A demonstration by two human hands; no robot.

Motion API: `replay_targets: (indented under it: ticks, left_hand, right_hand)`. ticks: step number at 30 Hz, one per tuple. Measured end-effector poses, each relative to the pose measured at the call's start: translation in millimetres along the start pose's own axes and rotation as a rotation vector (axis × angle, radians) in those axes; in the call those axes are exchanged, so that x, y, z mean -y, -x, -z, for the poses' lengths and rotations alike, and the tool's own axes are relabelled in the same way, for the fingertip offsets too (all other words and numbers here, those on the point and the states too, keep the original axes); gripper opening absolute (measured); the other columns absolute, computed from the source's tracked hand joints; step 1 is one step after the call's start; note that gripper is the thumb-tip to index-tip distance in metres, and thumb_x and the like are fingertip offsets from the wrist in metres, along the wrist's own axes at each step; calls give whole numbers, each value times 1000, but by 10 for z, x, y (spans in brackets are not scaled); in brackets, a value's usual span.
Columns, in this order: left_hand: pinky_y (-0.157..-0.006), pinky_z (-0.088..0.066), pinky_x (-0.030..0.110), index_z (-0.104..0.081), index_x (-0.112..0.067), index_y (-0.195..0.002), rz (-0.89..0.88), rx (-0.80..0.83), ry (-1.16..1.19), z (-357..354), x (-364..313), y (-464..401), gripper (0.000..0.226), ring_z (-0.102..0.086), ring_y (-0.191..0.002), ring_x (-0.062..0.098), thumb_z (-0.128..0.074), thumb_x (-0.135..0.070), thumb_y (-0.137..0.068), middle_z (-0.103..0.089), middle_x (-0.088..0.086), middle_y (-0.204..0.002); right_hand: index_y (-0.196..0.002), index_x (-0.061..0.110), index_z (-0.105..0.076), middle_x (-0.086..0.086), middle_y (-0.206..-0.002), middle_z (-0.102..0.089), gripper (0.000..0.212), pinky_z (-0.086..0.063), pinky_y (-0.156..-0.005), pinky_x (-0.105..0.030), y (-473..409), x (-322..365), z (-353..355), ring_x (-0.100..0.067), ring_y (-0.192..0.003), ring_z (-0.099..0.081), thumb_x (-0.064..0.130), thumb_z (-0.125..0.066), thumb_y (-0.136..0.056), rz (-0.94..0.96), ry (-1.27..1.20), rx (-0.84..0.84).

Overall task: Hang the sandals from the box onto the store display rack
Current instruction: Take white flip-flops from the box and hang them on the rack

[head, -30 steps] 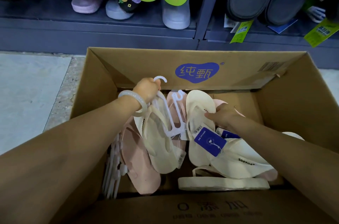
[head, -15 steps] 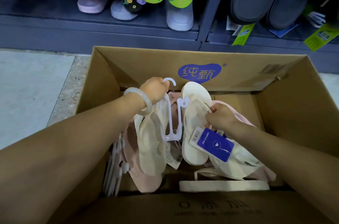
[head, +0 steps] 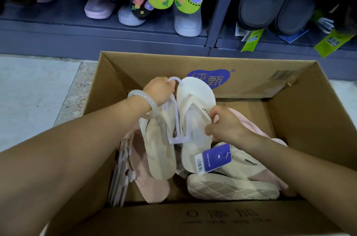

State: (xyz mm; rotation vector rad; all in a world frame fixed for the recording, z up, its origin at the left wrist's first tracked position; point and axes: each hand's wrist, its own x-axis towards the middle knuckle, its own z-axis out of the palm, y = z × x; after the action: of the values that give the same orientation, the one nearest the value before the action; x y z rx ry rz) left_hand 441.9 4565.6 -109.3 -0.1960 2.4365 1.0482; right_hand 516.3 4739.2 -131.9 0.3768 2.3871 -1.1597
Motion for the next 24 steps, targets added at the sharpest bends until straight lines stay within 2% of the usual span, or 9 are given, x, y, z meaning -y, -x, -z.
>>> replay_targets:
  ticks: [4, 6, 8, 10, 12, 15, 18, 21, 24]
  left_hand:
    - [-58, -29, 29, -42, -13, -65, -13, 22, 43, 90, 30, 27, 29, -35, -60, 18, -35, -18, -93, -40, 4, -66]
    - [-65, -32, 30, -43, -14, -64, -30, 43, 67, 98, 61, 41, 29, -38, -65, 20, -37, -19, -92, -42, 3, -67]
    - [-71, -34, 33, -44, -16, -64, -47, 56, 94, 84, 80, 52, 29, -41, -70, 21, -38, -20, -92, -44, 2, -67]
    - [-72, -35, 34, -44, -16, -65, -67, 63, 100, 47, 71, 69, 29, -42, -72, 22, -37, -21, -93, -46, 2, -69]
    - [-74, -38, 36, -47, -13, -71, -101, 70, 108, -10, 38, 83, 27, -44, -75, 23, -37, -23, -94, -49, 5, -75]
    - [-77, -41, 39, -52, -11, -79, -158, 76, 118, -96, -4, 86, 26, -48, -78, 24, -37, -26, -96, -53, 8, -83]
    - [-74, -38, 36, -50, -14, -72, -163, 69, 123, -128, 16, 62, 29, -46, -75, 23, -39, -26, -96, -51, 5, -77]
    - [-74, -38, 34, -49, -17, -71, -134, 55, 135, -106, 51, 48, 30, -47, -75, 23, -38, -27, -97, -52, 3, -77]
    - [-75, -39, 33, -50, -18, -69, -125, 55, 169, -103, 44, 52, 32, -47, -75, 22, -39, -28, -97, -52, 0, -75]
  right_hand:
    - [-105, 22, -39, -4, -91, -54, 47, -57, -68, -39, 12, -23, 78, -20, -71, -56, 5, -68, -73, 38, 56, 80]
    - [-108, 21, -40, -1, -93, -56, 48, -48, -60, -26, 21, 5, 162, -15, -77, -54, 25, -74, -75, 44, 160, 105]
    - [-102, 22, -48, 3, -91, -57, 42, -41, -62, -22, 0, 2, 230, -13, -82, -54, 46, -69, -76, 39, 206, 84]
    - [-98, 23, -55, 4, -103, -58, 37, -41, -72, -23, -54, -15, 259, -13, -96, -54, 53, -64, -78, 52, 153, 28]
    - [-105, 25, -57, 4, -117, -49, 35, -40, -87, -24, -72, 13, 230, -13, -109, -49, 48, -65, -79, 133, 103, -41]
    - [-121, 24, -56, -1, -129, -37, 55, -31, -107, -31, -89, 100, 167, -20, -122, -35, 42, -74, -72, 376, 323, -175]
    - [-124, 20, -57, -10, -129, -40, 62, -31, -101, -38, -111, 134, 165, -30, -118, -36, 41, -77, -69, 526, 643, -256]
    - [-120, 16, -61, -13, -122, -52, 59, -38, -85, -41, -142, 53, 94, -37, -109, -47, 28, -80, -65, 674, 883, -309]
    - [-112, 8, -63, -13, -102, -62, 49, -42, -75, -40, -215, -16, -48, -37, -92, -55, 21, -77, -67, 652, 769, -397]
